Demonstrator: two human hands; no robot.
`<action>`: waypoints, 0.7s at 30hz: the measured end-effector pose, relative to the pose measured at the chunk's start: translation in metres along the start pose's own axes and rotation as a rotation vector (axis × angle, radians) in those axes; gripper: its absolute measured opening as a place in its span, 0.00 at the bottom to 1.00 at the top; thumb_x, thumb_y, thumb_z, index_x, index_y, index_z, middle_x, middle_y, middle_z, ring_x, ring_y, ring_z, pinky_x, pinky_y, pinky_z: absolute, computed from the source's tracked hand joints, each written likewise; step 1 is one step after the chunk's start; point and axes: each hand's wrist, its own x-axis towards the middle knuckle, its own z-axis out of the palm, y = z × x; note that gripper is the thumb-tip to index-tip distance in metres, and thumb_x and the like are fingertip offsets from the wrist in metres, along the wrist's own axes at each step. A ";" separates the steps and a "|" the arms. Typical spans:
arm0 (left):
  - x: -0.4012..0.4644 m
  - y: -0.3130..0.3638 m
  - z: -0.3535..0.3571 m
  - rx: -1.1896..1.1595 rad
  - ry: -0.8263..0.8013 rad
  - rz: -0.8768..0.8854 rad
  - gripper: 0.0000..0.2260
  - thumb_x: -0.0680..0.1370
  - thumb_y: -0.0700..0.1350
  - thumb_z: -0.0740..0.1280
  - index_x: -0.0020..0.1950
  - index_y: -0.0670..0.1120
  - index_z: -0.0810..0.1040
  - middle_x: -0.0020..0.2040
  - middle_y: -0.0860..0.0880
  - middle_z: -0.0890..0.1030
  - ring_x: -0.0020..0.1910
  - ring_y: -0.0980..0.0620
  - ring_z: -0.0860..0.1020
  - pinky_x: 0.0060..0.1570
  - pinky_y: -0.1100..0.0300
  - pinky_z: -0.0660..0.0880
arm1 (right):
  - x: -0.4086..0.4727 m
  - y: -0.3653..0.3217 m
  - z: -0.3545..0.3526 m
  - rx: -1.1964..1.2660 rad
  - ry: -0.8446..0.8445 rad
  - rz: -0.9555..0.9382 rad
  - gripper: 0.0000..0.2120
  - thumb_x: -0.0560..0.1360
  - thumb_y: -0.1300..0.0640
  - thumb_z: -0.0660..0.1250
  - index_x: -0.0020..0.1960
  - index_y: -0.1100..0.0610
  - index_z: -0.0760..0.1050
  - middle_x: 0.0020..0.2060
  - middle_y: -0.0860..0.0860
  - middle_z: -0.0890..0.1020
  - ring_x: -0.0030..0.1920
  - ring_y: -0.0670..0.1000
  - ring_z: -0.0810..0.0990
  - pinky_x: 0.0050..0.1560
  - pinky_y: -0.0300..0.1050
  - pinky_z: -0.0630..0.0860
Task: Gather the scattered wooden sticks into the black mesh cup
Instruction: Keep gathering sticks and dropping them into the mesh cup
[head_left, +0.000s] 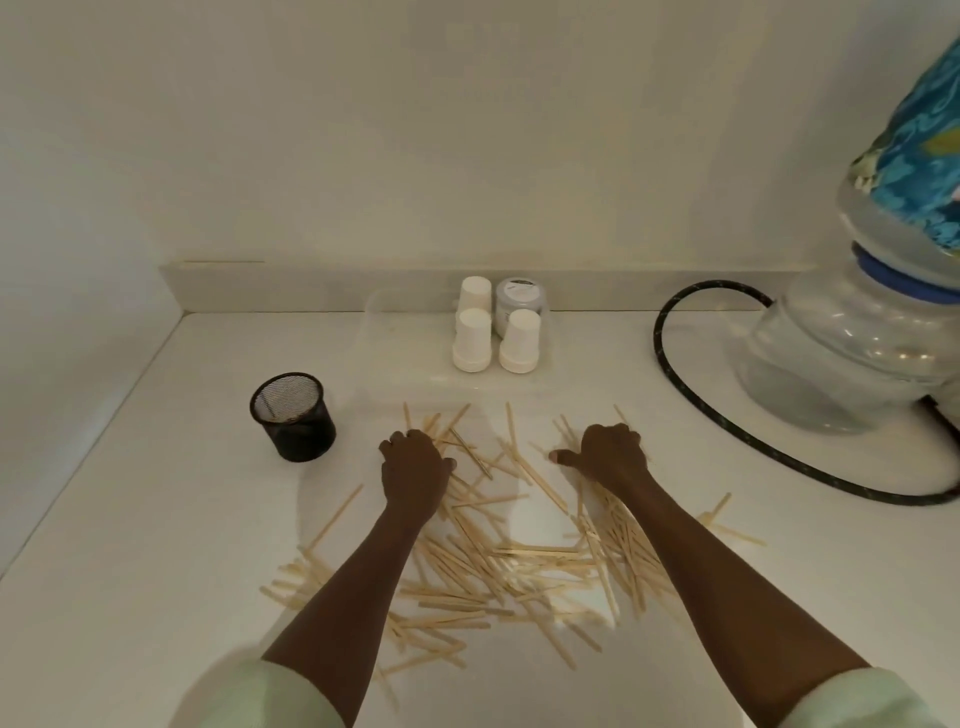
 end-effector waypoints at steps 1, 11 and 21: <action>-0.001 0.002 -0.001 0.003 0.008 0.010 0.23 0.80 0.58 0.60 0.60 0.38 0.74 0.56 0.44 0.76 0.56 0.44 0.73 0.56 0.54 0.68 | -0.001 0.004 0.002 -0.003 -0.040 0.017 0.38 0.70 0.29 0.64 0.60 0.63 0.73 0.60 0.63 0.76 0.65 0.63 0.71 0.63 0.55 0.70; -0.006 0.008 -0.009 -0.259 0.061 -0.176 0.07 0.79 0.40 0.65 0.54 0.39 0.77 0.53 0.43 0.80 0.54 0.47 0.79 0.52 0.59 0.74 | -0.016 -0.005 0.021 0.057 0.013 -0.090 0.30 0.71 0.41 0.72 0.60 0.64 0.71 0.58 0.61 0.72 0.60 0.60 0.72 0.58 0.50 0.73; -0.006 0.003 -0.011 -0.355 0.056 -0.213 0.12 0.79 0.44 0.64 0.56 0.37 0.76 0.54 0.41 0.80 0.56 0.44 0.77 0.53 0.56 0.74 | -0.021 -0.013 0.028 0.145 0.144 -0.180 0.15 0.74 0.51 0.70 0.51 0.62 0.75 0.49 0.58 0.78 0.52 0.59 0.79 0.45 0.45 0.71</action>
